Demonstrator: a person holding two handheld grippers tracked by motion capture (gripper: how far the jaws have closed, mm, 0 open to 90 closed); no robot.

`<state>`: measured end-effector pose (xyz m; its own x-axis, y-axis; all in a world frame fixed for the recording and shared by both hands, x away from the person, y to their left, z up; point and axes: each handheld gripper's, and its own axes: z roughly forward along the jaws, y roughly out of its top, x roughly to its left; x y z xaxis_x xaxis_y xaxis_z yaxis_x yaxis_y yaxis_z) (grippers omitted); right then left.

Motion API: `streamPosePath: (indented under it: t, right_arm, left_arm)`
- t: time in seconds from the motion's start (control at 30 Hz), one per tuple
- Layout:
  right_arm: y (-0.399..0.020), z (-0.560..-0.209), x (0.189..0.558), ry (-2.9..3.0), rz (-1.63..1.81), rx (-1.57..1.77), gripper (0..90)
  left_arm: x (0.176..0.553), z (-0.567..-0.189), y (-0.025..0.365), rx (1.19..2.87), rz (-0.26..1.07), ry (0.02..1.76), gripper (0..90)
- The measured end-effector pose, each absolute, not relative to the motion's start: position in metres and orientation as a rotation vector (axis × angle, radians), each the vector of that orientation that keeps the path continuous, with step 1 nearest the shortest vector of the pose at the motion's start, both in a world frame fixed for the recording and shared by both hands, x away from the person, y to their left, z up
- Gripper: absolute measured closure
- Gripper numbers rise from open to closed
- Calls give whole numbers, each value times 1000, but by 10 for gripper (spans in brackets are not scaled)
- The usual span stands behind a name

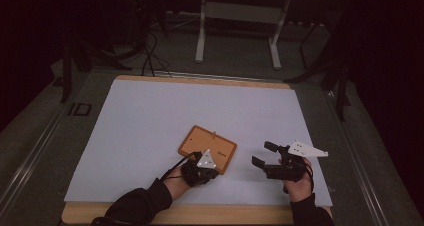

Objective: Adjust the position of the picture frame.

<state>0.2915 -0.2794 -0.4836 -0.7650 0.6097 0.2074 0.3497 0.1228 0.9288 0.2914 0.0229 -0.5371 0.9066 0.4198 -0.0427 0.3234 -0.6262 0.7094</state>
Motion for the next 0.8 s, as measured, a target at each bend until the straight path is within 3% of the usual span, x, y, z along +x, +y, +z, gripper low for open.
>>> streamPosePath:
  t: [0.8]
  right_arm:
    - [-281,-485,293,2174,1711,967,157]
  left_arm:
    - [299,-536,5,2330,175,497,900]
